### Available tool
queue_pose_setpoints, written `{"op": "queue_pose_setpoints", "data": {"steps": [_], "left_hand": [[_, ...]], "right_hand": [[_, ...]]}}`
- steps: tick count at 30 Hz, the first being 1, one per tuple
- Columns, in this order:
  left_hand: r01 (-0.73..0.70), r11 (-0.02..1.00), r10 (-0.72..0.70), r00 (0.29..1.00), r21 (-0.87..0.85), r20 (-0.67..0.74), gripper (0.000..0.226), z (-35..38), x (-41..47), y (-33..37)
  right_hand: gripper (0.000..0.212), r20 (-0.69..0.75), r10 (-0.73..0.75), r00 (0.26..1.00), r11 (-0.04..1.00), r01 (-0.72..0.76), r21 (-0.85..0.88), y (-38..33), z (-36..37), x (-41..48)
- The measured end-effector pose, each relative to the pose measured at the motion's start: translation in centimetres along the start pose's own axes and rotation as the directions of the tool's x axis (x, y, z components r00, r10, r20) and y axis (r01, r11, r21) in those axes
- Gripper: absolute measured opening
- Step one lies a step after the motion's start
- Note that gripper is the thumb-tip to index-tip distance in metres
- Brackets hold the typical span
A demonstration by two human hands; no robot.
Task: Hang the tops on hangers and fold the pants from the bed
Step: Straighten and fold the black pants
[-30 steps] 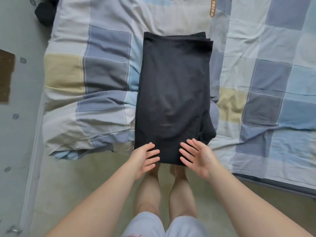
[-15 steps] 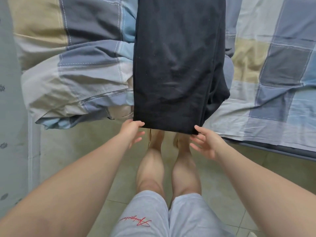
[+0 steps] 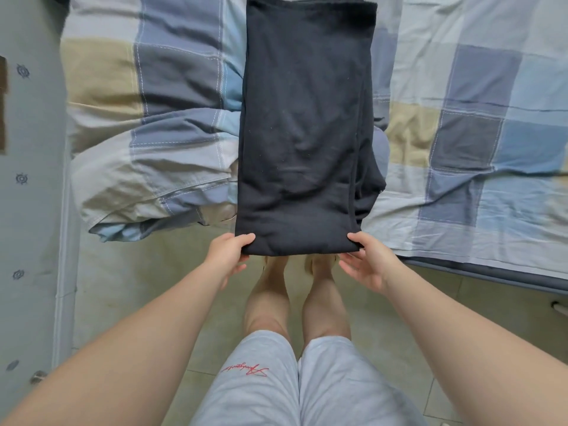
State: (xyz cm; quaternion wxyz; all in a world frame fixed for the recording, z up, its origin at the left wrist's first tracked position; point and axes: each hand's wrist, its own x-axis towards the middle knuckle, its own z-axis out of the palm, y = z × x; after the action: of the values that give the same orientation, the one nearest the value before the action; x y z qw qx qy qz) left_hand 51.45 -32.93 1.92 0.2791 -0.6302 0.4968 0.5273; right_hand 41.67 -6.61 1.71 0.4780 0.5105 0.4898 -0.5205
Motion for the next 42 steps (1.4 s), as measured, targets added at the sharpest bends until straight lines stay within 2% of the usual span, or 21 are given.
{"op": "queue_pose_setpoints", "data": {"steps": [6,10,11,13,16,20,23,29,33,36,37,39,40,41,42], "left_hand": [[-0.141,0.981,0.132,0.988,-0.132,-0.079,0.016,0.5,-4.4,3.2],[-0.262,0.947,0.239,0.961,-0.187,-0.137,0.035,0.8,-6.6,7.2],[-0.298,0.936,0.276,0.952,-0.188,-0.134,0.031,0.8,-7.0,8.5],[-0.360,0.914,0.345,0.932,-0.186,-0.110,0.016,0.9,-7.8,11.1],[-0.414,0.878,0.393,0.910,-0.238,-0.134,0.020,1.1,-8.4,15.1],[-0.455,0.847,0.435,0.890,-0.273,-0.136,0.035,1.4,-8.8,20.2],[-0.499,0.829,0.479,0.867,-0.253,-0.138,0.036,1.7,-8.5,24.2],[-0.547,0.827,0.541,0.837,-0.130,-0.081,0.036,3.3,-6.0,31.5],[-0.594,0.802,0.592,0.804,-0.052,-0.059,0.027,4.2,-3.1,34.9],[-0.676,0.736,0.677,0.735,0.043,-0.038,0.021,5.6,0.6,37.6],[-0.707,0.706,0.708,0.706,0.053,-0.014,0.023,6.2,1.6,38.1],[-0.724,0.677,0.724,0.687,0.130,0.062,0.057,7.7,4.1,38.7],[-0.719,0.646,0.726,0.682,0.257,0.086,0.076,8.6,5.5,38.5],[-0.688,0.567,0.737,0.669,0.453,0.094,0.088,9.4,6.9,37.9],[-0.624,0.439,0.762,0.639,0.647,0.100,0.094,10.0,8.2,36.9]], "right_hand": [[0.007,-0.021,-0.144,0.989,0.988,0.145,0.045,-3.7,1.5,-4.7],[0.018,-0.072,-0.309,0.948,0.950,0.310,0.017,-7.2,2.6,-6.8],[0.022,-0.081,-0.354,0.932,0.934,0.356,0.019,-8.3,3.0,-7.2],[0.015,-0.064,-0.412,0.909,0.911,0.413,0.007,-10.4,3.9,-8.1],[0.009,-0.017,-0.446,0.895,0.894,0.446,0.026,-13.8,5.3,-9.3],[0.022,-0.003,-0.528,0.849,0.847,0.527,0.067,-18.3,6.8,-9.8],[0.027,0.019,-0.560,0.829,0.826,0.556,0.087,-21.4,8.0,-9.4],[0.022,0.077,-0.597,0.799,0.802,0.595,0.046,-27.5,10.9,-7.2],[0.018,0.111,-0.637,0.763,0.761,0.646,-0.069,-31.6,13.4,-5.2],[0.015,0.120,-0.680,0.723,0.700,0.690,-0.186,-34.5,15.4,-2.5],[0.020,0.145,-0.691,0.708,0.676,0.705,-0.215,-34.8,15.9,-1.6],[0.057,0.233,-0.682,0.693,0.647,0.721,-0.250,-35.1,16.6,1.0],[0.075,0.285,-0.672,0.684,0.622,0.730,-0.284,-34.7,16.8,2.3],[0.084,0.326,-0.675,0.662,0.547,0.746,-0.380,-34.2,16.9,3.8],[0.086,0.360,-0.688,0.630,0.394,0.741,-0.545,-33.5,16.8,5.2]]}}
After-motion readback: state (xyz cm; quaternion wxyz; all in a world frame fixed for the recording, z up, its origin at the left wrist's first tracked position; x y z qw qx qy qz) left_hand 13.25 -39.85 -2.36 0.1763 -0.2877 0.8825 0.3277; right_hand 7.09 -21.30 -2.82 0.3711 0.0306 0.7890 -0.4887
